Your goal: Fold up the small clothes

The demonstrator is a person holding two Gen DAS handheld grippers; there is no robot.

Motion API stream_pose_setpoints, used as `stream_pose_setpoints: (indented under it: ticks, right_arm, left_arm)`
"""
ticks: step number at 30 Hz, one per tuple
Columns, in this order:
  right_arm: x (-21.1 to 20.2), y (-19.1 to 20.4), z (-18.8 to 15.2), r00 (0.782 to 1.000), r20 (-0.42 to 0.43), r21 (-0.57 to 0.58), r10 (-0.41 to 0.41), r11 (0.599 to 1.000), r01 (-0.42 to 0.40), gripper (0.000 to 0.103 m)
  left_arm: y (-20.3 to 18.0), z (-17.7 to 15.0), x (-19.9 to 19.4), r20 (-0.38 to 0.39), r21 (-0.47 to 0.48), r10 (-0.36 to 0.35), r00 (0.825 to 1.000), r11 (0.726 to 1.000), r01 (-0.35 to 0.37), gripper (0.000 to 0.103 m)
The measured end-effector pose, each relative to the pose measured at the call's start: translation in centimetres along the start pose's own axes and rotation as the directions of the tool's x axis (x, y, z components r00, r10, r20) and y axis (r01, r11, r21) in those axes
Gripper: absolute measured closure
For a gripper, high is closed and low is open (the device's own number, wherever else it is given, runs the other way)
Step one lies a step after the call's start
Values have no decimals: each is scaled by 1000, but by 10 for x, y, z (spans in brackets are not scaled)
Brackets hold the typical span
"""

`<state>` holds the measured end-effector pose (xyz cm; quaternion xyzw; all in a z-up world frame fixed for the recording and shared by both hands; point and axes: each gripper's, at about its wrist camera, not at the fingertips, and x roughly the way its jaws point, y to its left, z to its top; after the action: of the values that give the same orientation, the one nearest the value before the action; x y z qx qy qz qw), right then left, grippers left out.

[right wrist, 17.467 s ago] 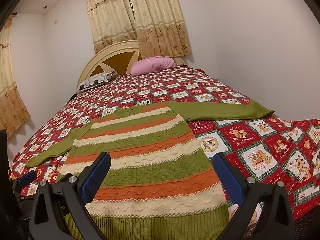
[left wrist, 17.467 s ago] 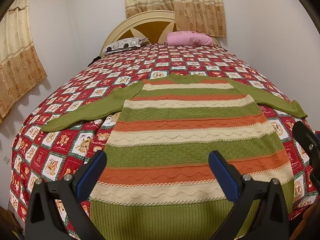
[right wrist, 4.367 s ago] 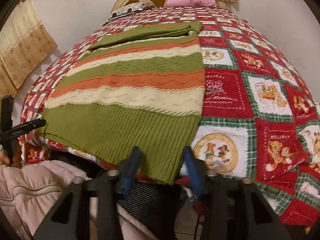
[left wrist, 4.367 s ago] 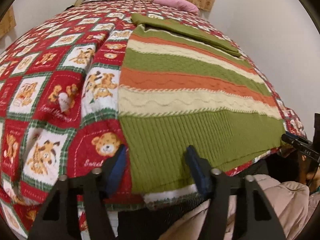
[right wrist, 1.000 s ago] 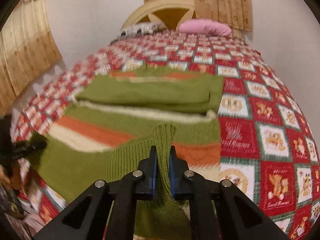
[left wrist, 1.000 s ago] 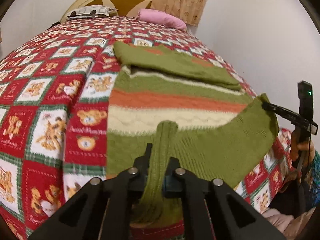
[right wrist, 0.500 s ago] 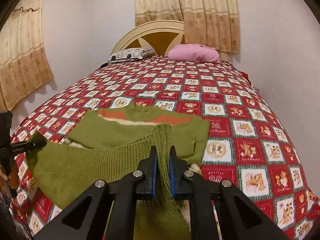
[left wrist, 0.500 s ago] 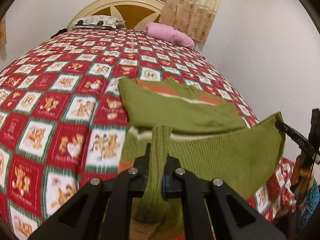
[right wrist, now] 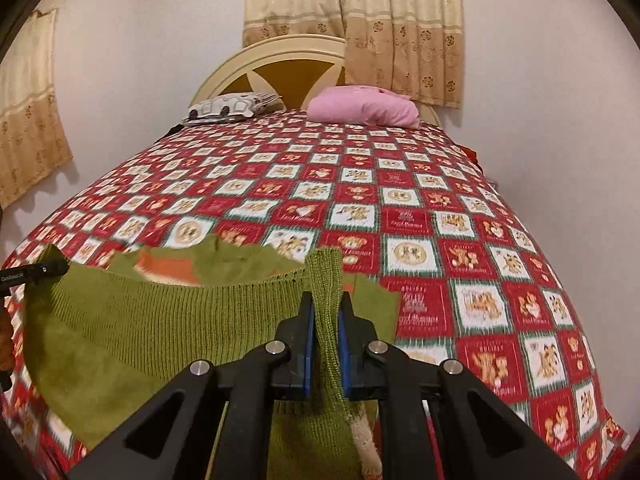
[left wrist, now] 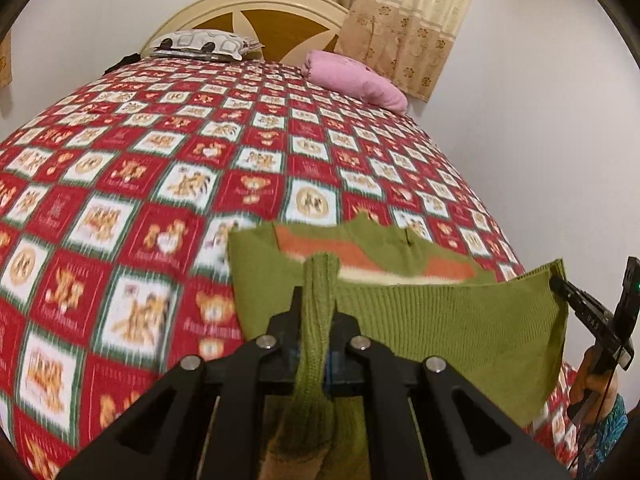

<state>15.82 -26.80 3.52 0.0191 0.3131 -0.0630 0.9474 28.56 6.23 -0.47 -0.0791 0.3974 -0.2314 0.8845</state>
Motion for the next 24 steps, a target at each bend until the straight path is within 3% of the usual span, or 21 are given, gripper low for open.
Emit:
stream_pose_setpoints:
  ticks: [6,12,15,16,17,18,19,20,22,24]
  right_arm:
    - [51,-9,25,999,-5,17,-38,999,38,94]
    - [103,-16,19,996,-58,35,-60,997,62,94]
    - [112,-20,8,995,-85,42,-48,998,51,94]
    - [112,-22,5,995,-87,46,-42,998,46,94]
    - [112,-23,3,995,-88,53,-36,998,41,94]
    - [112,-26,2,996,-88,67,-25,997,31,94]
    - [111,-27,1,996,-87,78,-17,997,24,94]
    - [110,-27,0,996,-86,87,-9,996,17,94]
    - [109,-25,0,997,-82,88,-5,996,12,94]
    - [108,-22,-1,997,-80,73,-10,997,16,94]
  left_arm:
    - [2,45,37,20,-29,35,999,999,-34,96]
    - [1,70,80,0,-18,104,995,994,-104,96]
    - [1,63,81,-62,39,49,997,998,-47,92]
    - [1,58,81,-87,63,43,995,997,-37,83]
    - [1,54,81,-100,77,47,994,996,-40,64]
    - [3,46,78,-109,89,57,992,995,-47,52]
    - [5,42,76,-109,94,60,992,994,-50,31]
    - [6,35,73,-108,96,56,993,994,-46,25]
    - [5,22,75,-132,111,56,990,993,-41,25]
    - [2,11,83,-143,154,111,983,984,-89,33]
